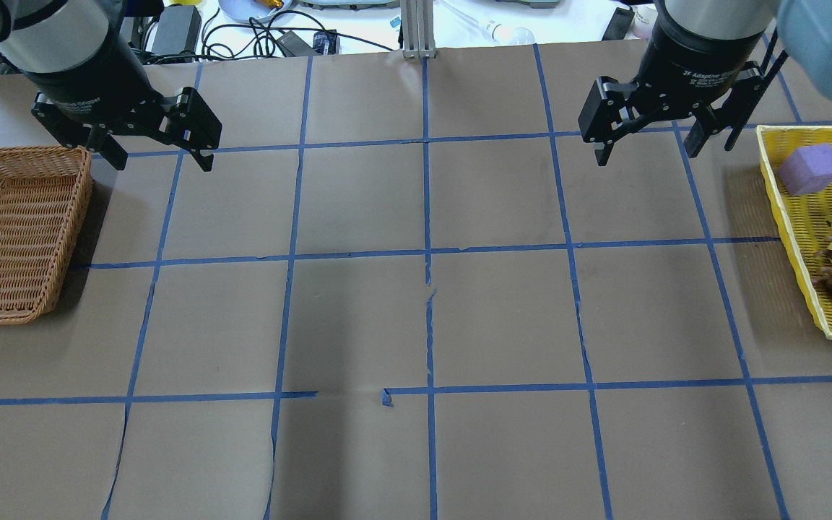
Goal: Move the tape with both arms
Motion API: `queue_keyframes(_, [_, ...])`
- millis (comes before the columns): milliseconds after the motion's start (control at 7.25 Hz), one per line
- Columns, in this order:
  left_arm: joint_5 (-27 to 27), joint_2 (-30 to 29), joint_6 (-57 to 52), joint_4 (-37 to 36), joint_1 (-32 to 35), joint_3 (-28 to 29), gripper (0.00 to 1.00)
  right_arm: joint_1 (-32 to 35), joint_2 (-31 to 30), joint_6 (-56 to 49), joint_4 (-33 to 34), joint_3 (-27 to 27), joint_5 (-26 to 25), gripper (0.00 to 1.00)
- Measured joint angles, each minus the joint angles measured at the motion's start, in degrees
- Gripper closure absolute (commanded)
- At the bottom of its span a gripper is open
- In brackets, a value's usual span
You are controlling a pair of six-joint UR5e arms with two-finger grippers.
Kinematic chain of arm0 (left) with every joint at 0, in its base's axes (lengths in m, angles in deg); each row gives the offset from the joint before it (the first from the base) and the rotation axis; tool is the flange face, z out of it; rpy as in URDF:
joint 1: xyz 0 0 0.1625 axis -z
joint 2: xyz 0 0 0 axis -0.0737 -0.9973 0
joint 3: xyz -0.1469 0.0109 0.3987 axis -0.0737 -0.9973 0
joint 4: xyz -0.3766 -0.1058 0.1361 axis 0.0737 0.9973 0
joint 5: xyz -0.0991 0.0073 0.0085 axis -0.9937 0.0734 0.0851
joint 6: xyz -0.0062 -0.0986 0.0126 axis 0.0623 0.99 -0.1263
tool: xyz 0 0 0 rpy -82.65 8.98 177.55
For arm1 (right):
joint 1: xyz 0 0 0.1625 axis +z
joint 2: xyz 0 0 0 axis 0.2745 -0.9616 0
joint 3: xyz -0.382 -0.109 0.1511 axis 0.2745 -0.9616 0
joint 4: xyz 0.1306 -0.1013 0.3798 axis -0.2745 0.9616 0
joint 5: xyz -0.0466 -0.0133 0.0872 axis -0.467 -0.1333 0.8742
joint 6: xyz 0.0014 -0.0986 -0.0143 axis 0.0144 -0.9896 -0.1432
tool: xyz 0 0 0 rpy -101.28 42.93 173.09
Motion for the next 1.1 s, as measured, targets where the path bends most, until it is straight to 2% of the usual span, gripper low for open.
queue_keyframes(1103, [0.02,0.00,0.00,0.05,0.00,-0.06,0.00,-1.09,0.02,-0.05,-0.22,0.00,0.83,0.00])
